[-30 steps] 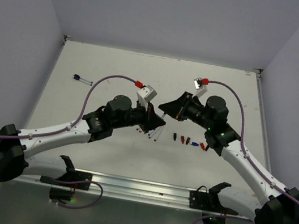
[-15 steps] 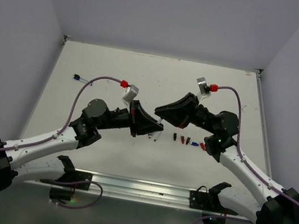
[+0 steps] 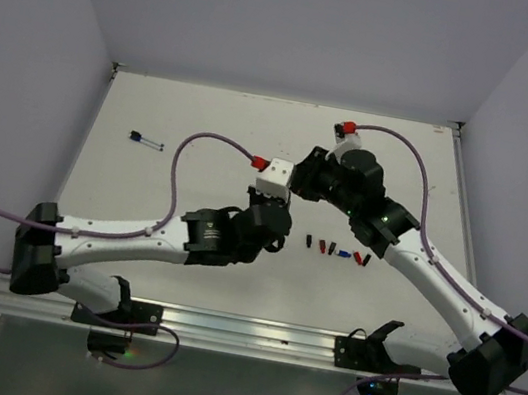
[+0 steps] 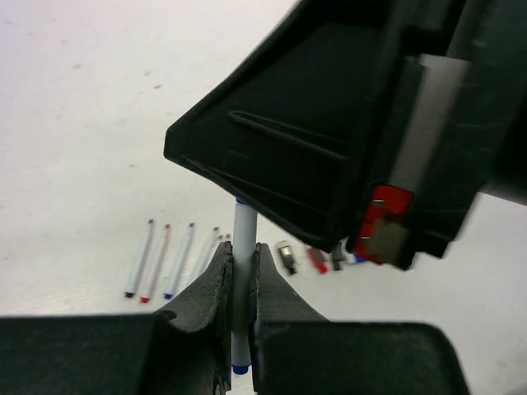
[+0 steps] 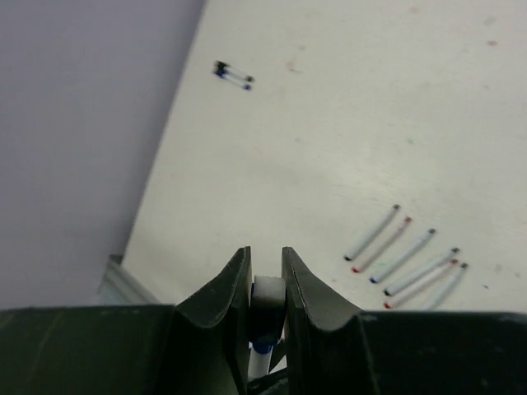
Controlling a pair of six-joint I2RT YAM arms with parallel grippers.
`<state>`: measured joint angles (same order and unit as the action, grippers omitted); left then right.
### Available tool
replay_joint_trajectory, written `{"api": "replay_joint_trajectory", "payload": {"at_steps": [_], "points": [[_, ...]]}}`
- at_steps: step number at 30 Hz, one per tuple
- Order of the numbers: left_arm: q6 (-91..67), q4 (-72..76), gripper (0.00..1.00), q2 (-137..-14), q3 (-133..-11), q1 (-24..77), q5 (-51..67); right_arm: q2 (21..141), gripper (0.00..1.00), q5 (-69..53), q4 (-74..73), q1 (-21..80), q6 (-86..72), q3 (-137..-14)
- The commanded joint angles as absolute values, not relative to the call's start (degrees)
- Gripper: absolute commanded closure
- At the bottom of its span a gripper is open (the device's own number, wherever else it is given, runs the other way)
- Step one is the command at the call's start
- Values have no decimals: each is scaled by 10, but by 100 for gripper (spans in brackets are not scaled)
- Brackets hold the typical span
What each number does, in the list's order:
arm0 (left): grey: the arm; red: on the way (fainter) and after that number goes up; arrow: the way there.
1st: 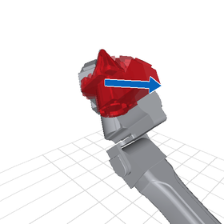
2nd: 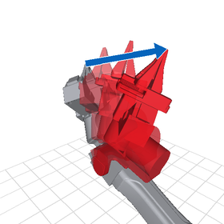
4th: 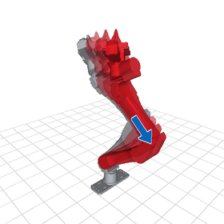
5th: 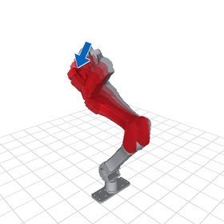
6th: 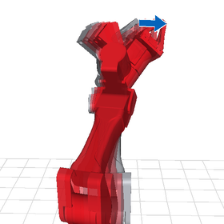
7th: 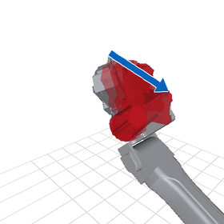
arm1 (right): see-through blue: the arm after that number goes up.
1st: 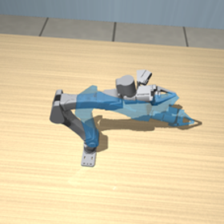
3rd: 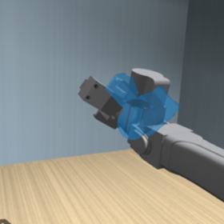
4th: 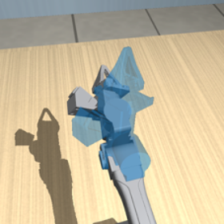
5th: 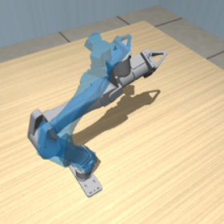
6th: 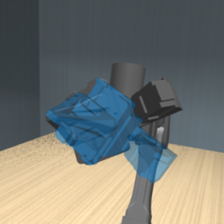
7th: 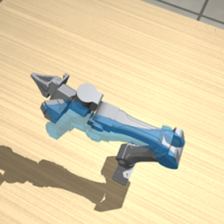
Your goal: Open the pen caps
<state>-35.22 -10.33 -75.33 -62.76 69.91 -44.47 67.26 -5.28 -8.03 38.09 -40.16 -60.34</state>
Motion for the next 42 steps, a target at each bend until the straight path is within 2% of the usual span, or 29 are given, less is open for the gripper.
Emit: {"api": "replay_joint_trajectory", "payload": {"at_steps": [1, 3, 5, 6, 7, 8, 9, 10, 12, 14, 19, 20, 22, 24, 25, 27, 28, 29, 31, 37, 42], "points": [[-436, -319, 100, -842, -693, 707, -751, 727, 100, 202, -263, 365, -342, -640], [-443, -350, 100, -872, -733, 708, -744, 748, 100, 207, -271, 366, -345, -642], [-357, -269, 100, -863, -720, 708, -685, 751, 100, 190, -246, 364, -347, -628], [-312, -208, 100, -843, -669, 708, -645, 751, 100, 162, -230, 363, -345, -621], [-242, -80, 100, -787, -634, 706, -594, 748, 100, 140, -212, 359, -343, -612], [-233, -41, 100, -759, -604, 700, -470, 745, 100, 115, -167, 338, -353, -587], [-233, -11, 100, -733, -556, 676, -406, 744, 100, 31, -143, 320, -361, -576], [-261, 28, 100, -695, -538, 661, -283, 740, 100, 3, -108, 304, -380, -557], [-285, 73, 100, -669, -483, 589, -131, 731, 100, -45, -20, 260, -398, -513], [-308, 138, 100, -640, -448, 569, -15, 720, 100, -98, 57, 224, -425, -483], [-367, 195, 100, -612, -408, 552, 139, 676, 100, -113, 226, 186, -467, -420], [-374, 201, 100, -606, -396, 550, 148, 663, 100, -106, 317, 175, -475, -384], [-389, 222, 100, -583, -379, 547, 160, 663, 100, -97, 333, 169, -476, -381], [-370, 172, 100, -575, -399, 543, 122, 673, 100, -89, 297, 168, -465, -406], [-337, 71, 100, -583, -417, 543, 45, 674, 100, -76, 246, 168, -449, -424], [-317, -30, 100, -611, -468, 541, -45, 704, 100, -57, 55, 165, -419, -509], [-302, -109, 100, -626, -484, 540, -130, 721, 100, -43, -36, 165, -384, -551], [-301, -139, 100, -642, -509, 537, -161, 740, 100, -31, -160, 165, -368, -607], [-301, -170, 100, -682, -518, 512, -219, 751, 100, 28, -228, 165, -340, -627], [-290, -131, 100, -736, -492, 432, -298, 767, 100, 202, -401, 151, -290, -638], [-251, -49, 100, -775, -448, 387, -296, 759, 100, 203, -421, 138, -322, -577]]}}
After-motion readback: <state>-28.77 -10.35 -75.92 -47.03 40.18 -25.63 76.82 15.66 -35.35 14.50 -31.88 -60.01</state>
